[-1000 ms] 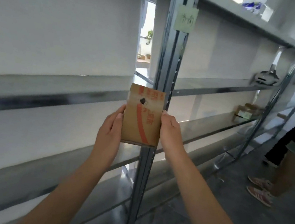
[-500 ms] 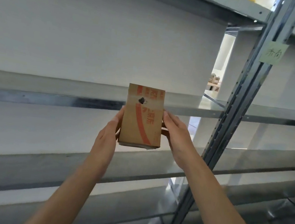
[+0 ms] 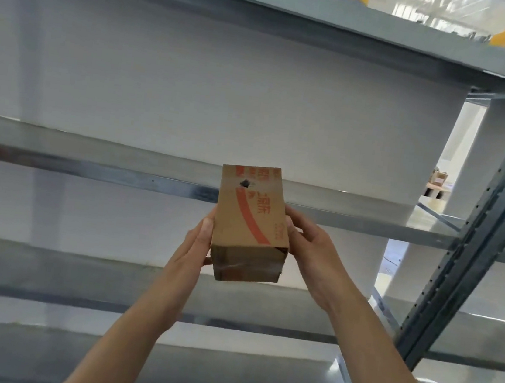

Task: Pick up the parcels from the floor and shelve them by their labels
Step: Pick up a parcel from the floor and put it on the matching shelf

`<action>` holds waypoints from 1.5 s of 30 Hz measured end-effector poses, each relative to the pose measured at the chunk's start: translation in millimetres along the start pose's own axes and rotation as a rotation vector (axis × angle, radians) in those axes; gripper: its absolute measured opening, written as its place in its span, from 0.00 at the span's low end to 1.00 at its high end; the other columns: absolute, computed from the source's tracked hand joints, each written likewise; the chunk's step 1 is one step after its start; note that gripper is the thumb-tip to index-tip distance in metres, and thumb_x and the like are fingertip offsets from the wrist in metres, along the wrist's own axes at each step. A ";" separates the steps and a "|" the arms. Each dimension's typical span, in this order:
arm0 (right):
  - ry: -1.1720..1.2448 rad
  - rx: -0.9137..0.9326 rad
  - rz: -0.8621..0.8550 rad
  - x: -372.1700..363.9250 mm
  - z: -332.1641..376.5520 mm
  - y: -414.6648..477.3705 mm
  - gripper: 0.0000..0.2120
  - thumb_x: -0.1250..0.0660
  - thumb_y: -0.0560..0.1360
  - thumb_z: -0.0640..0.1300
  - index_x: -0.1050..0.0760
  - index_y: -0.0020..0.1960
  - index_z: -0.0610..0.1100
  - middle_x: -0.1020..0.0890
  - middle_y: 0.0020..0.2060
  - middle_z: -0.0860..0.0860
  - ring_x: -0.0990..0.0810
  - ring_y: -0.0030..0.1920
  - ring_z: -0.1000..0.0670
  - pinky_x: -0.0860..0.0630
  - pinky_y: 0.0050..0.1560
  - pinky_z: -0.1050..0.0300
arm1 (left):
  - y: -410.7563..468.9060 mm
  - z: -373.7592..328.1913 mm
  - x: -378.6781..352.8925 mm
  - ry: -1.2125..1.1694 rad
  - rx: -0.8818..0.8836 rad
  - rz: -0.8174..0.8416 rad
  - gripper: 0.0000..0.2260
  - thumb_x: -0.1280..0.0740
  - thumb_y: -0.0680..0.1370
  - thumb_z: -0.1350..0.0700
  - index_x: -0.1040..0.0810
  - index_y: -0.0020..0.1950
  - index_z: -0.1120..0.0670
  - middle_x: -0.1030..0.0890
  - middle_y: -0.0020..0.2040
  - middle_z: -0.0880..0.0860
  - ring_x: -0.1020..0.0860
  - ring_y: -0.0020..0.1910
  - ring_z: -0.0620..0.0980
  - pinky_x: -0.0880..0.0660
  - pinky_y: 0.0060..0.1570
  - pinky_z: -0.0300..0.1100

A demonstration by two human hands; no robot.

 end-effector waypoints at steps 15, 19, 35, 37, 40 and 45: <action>0.242 -0.203 -0.033 -25.9 -13.8 -10.8 0.16 0.42 0.82 0.56 0.24 0.63 0.51 0.14 0.52 0.49 0.14 0.46 0.50 0.18 0.47 0.55 | -22.4 -17.4 8.4 0.051 -0.079 0.010 0.23 0.50 0.71 0.27 0.34 0.65 0.25 0.30 0.61 0.40 0.30 0.62 0.38 0.33 0.52 0.30; 0.206 -0.203 -0.020 -31.4 -10.9 -7.8 0.17 0.42 0.81 0.59 0.26 0.64 0.51 0.15 0.54 0.49 0.15 0.47 0.48 0.17 0.50 0.52 | -19.5 -15.6 14.7 -0.007 -0.086 -0.082 0.29 0.44 0.72 0.35 0.31 0.72 0.42 0.31 0.63 0.53 0.27 0.57 0.41 0.28 0.38 0.20; 0.266 -0.234 0.072 -41.2 -24.6 -1.0 0.16 0.43 0.84 0.45 0.19 0.60 0.40 0.17 0.57 0.38 0.18 0.55 0.44 0.22 0.61 0.47 | -17.9 -20.5 22.5 0.132 -0.336 -0.178 0.39 0.35 0.68 0.34 0.42 0.77 0.37 0.39 0.71 0.45 0.37 0.71 0.42 0.26 0.54 0.24; 0.292 -0.211 0.086 -42.3 -23.4 -1.4 0.16 0.43 0.84 0.45 0.20 0.61 0.40 0.17 0.57 0.39 0.18 0.55 0.44 0.21 0.59 0.47 | -18.1 -22.2 20.0 0.144 -0.374 -0.181 0.39 0.33 0.68 0.36 0.42 0.77 0.37 0.41 0.72 0.44 0.39 0.73 0.42 0.27 0.59 0.28; 0.347 -0.193 0.114 -43.0 -22.8 -0.9 0.16 0.45 0.85 0.46 0.19 0.60 0.45 0.15 0.55 0.43 0.16 0.53 0.45 0.18 0.50 0.52 | -17.7 -24.0 16.2 0.157 -0.395 -0.158 0.39 0.32 0.69 0.36 0.44 0.78 0.37 0.42 0.74 0.42 0.41 0.74 0.42 0.27 0.61 0.29; 0.469 -0.233 0.169 -41.5 -20.9 -2.3 0.23 0.51 0.86 0.51 0.16 0.53 0.54 0.14 0.53 0.46 0.14 0.52 0.47 0.17 0.48 0.52 | -20.4 -24.6 6.0 0.239 -0.429 -0.098 0.41 0.36 0.72 0.32 0.52 0.80 0.37 0.50 0.80 0.36 0.49 0.78 0.36 0.33 0.70 0.39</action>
Point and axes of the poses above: each hand's wrist, its own y-axis towards the middle knuckle, its own x-axis out of the back of the hand, z = x × y, the point moved 8 cm from there along y, towards the middle knuckle
